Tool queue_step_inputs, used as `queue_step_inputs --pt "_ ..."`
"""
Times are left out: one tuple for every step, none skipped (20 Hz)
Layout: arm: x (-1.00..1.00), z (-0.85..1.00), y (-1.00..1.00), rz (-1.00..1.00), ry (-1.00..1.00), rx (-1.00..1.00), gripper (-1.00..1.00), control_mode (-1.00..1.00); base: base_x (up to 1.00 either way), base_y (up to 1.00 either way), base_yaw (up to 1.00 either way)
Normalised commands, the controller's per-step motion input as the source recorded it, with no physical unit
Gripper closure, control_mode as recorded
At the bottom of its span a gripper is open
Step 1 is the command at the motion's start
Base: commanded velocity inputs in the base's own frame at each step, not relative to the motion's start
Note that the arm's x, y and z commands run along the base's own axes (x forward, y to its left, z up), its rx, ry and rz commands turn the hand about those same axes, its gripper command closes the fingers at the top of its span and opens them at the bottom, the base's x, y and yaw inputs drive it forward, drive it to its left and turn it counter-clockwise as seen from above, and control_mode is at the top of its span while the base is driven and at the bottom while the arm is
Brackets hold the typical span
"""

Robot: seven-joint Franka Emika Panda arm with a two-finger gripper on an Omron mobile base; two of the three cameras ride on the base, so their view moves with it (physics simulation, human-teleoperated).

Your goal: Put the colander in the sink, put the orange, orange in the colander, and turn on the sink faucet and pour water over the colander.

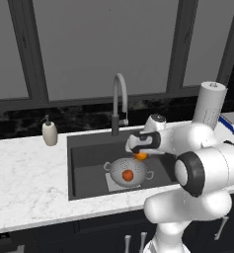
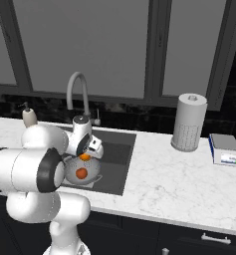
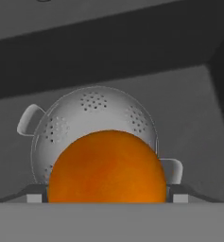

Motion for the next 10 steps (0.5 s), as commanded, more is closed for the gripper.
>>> queue_step_inputs --pt "0.0 -0.6 0.69 0.0 0.05 -0.03 1.0 -1.0 0.0 0.0 0.0" --pt "0.04 -0.6 0.41 0.0 0.06 -0.03 1.0 -1.0 0.0 0.0 0.0" --pt "0.08 -0.56 0.22 0.0 0.06 -0.03 1.0 -1.0 0.0 0.0 0.0" --pt "0.19 -0.51 0.02 0.0 0.05 -0.02 1.0 -1.0 0.0 0.0 0.0" --pt "0.26 -0.47 0.0 0.0 0.05 -0.01 1.0 -1.0 0.0 0.0 0.0" --pt "0.31 -0.45 0.0 0.0 0.05 -0.01 1.0 -1.0 0.0 0.0 0.0" --pt "0.31 -0.39 0.0 0.0 0.05 -0.01 1.0 -1.0 0.0 0.0 0.0" --pt "0.32 -0.36 0.0 0.0 0.04 0.0 1.0 -1.0 0.0 0.0 0.0" --pt "0.3 -0.33 0.0 0.0 0.01 0.0 1.0 -1.0 0.0 0.0 0.0" --pt "0.19 -0.24 0.0 0.0 0.0 0.0 1.0 -1.0 0.0 0.0 0.0"
